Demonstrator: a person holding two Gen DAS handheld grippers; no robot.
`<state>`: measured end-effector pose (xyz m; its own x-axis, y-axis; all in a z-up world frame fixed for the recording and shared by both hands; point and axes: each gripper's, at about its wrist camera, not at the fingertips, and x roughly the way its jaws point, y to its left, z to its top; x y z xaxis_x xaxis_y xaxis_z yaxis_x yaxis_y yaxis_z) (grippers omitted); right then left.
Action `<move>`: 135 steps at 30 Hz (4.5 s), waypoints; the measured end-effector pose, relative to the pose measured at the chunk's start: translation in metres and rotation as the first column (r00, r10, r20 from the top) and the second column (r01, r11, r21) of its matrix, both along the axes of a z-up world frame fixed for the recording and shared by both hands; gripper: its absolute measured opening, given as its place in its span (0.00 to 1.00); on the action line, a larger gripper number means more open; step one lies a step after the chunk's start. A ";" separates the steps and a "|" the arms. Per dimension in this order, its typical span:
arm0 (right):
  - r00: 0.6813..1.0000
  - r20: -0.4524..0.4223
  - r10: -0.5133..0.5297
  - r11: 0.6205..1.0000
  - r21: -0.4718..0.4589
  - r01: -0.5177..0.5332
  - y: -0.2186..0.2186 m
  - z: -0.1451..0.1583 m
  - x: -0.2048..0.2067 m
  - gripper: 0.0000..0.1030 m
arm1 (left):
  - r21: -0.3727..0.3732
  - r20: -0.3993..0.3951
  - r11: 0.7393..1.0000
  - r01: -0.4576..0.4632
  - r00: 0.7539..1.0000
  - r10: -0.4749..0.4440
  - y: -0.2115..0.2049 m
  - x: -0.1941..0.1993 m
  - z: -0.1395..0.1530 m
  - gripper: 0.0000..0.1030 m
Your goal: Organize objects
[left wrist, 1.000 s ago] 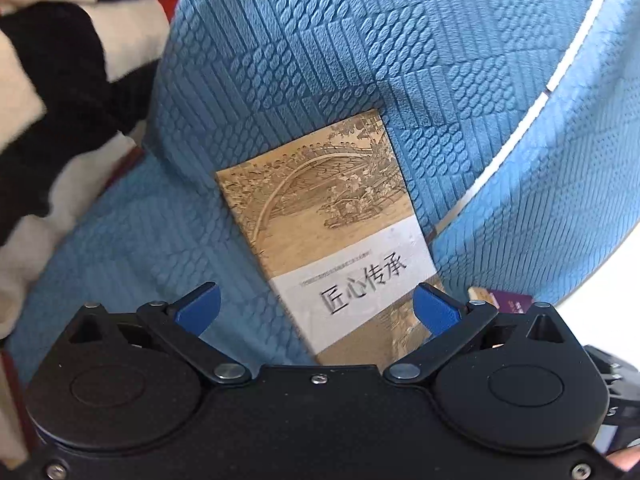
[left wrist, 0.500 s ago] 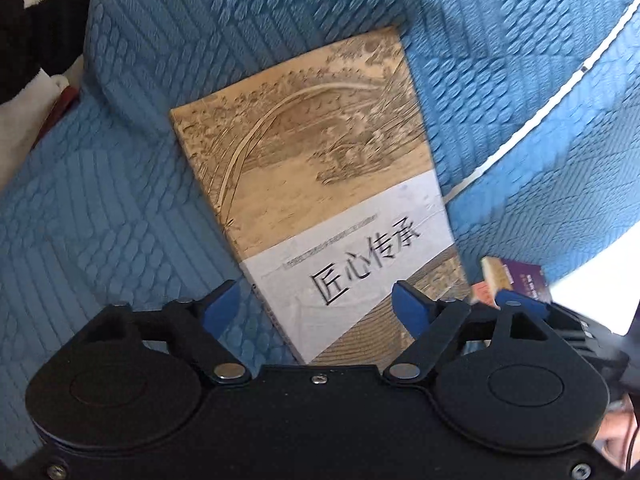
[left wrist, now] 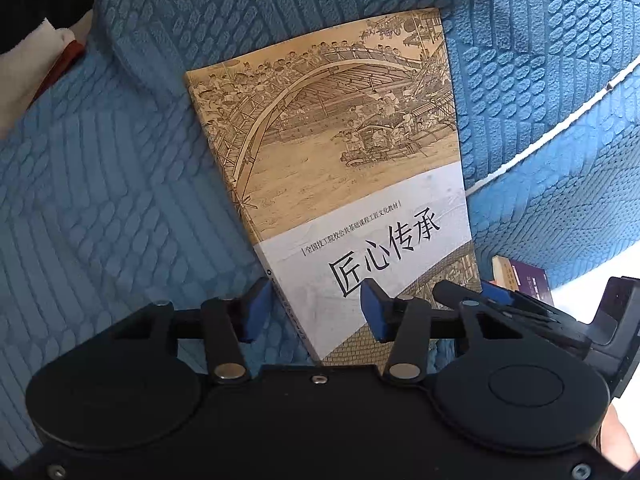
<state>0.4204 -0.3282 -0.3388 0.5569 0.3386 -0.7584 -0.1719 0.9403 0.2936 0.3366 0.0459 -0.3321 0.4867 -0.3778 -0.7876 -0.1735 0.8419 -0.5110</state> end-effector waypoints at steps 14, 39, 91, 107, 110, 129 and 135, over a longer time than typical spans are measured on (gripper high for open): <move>0.997 -0.067 -0.038 0.934 0.353 0.060 -0.044 0.000 -0.003 0.77 | -0.111 -0.023 0.992 -0.058 0.998 0.056 0.017 0.000 -0.009 0.44; 0.996 -0.086 0.016 0.811 0.583 0.037 0.000 0.049 -0.011 0.11 | -0.356 -0.148 0.908 -0.220 0.973 0.177 0.033 -0.014 -0.034 0.53; 0.990 0.073 -0.121 0.946 0.311 0.092 0.040 0.138 -0.155 0.15 | -0.392 -0.043 0.907 -0.152 0.988 0.147 0.025 -0.118 0.060 0.21; 0.976 0.053 -0.212 0.912 0.369 0.179 0.021 0.187 -0.235 0.16 | -0.406 0.035 0.914 -0.019 0.999 0.037 0.010 -0.176 0.124 0.18; 0.972 0.060 -0.226 0.907 0.378 0.188 0.021 0.194 -0.243 0.16 | -0.387 0.052 0.922 0.005 0.998 0.017 0.009 -0.177 0.133 0.19; 0.964 0.020 -0.265 0.885 0.403 0.235 0.023 0.129 -0.252 0.17 | -0.321 -0.018 0.947 -0.021 1.000 0.016 0.008 -0.170 0.089 0.18; 0.967 0.007 -0.254 0.887 0.400 0.230 0.028 0.112 -0.257 0.18 | -0.309 -0.022 0.950 -0.041 0.999 0.036 0.012 -0.173 0.080 0.15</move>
